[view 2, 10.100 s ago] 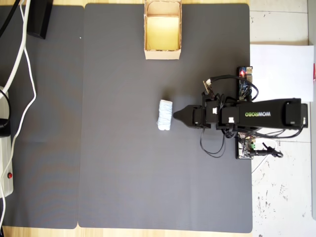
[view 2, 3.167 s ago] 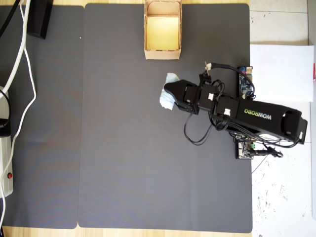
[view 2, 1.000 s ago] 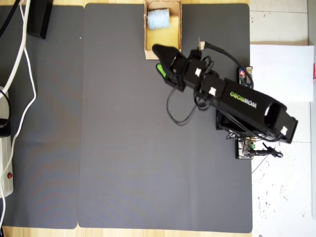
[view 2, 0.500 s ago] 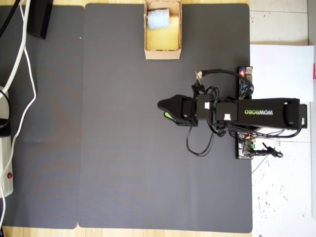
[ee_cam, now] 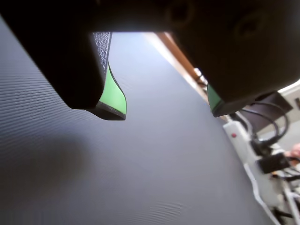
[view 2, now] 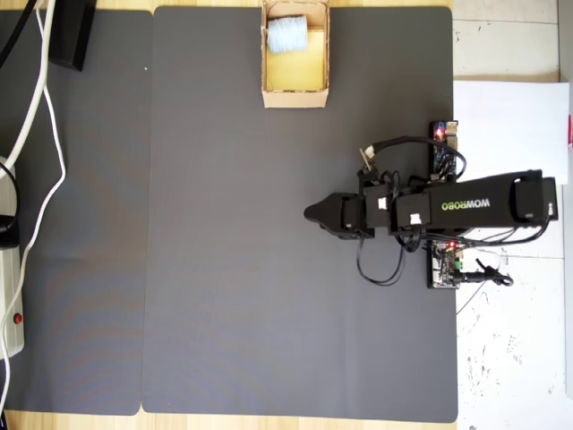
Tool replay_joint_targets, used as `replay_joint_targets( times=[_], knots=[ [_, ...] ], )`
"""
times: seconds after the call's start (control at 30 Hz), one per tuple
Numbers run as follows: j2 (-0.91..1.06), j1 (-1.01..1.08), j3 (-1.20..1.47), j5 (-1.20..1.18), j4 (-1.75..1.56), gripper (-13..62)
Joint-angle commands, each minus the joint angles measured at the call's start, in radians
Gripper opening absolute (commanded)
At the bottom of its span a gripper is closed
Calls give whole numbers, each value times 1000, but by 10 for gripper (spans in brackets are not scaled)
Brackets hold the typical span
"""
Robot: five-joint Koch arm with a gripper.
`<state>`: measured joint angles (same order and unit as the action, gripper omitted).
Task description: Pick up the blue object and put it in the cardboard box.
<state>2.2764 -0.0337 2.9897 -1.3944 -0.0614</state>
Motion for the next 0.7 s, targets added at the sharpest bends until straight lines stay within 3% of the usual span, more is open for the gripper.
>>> replay_joint_targets(
  times=[0.0, 0.17, 0.67],
  knots=[
    [94, 0, 14, -46, -104, 347],
    [94, 2, 130, -80, -115, 348],
    [91, 12, 129, -77, 110, 342]
  ],
)
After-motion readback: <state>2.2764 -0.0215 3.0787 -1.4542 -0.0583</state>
